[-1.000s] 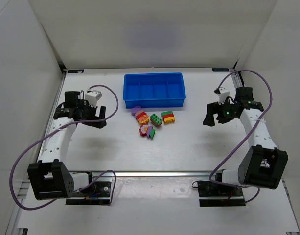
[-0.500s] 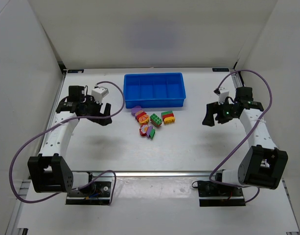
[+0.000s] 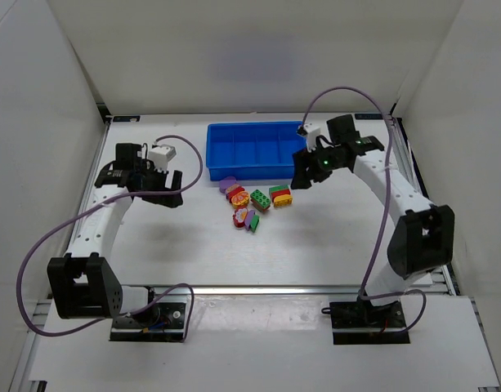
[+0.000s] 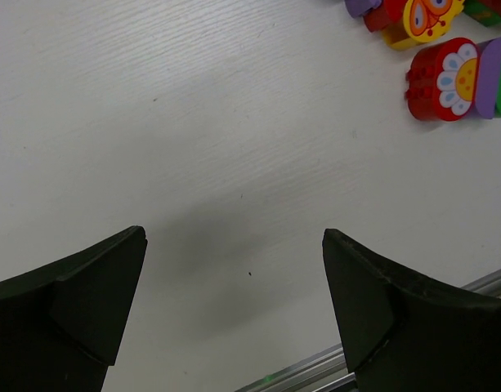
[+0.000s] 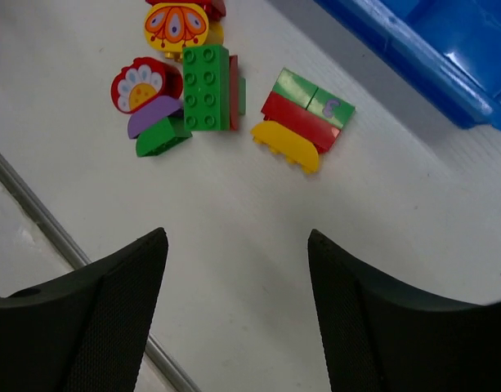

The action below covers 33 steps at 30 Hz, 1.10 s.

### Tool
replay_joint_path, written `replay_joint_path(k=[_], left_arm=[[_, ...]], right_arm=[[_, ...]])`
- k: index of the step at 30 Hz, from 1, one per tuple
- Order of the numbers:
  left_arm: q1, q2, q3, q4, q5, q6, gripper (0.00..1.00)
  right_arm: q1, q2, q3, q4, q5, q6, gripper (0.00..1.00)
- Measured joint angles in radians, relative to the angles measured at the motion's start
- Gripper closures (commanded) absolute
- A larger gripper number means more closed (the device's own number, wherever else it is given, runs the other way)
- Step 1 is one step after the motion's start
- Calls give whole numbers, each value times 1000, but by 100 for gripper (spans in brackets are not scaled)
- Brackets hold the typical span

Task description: Sort the legos into containers by color

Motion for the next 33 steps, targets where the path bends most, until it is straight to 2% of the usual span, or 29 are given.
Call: replay_joint_path(k=[5,10,13,15,20,33], left_arm=[[0,-15,-40,-1,-66,-13,1],[1,-18,-56,-2,-121,-12,1],[2,-18,-58,1,-144,-13,1],[2,-18,-61,11,-156,-13,1],[3,-18,-82,22,-172,-16,1],[6,-14,-92,24,-190,-13,1]], right_arm=[[88,95,57,28,85,31,30],[240,167,116,35,220,39,33],[319,202,145,47,288,45,26],[356,212,153,47,327,55,15],[378,253,191,44,392,86,9],[387,363,203,46,426,123,14]])
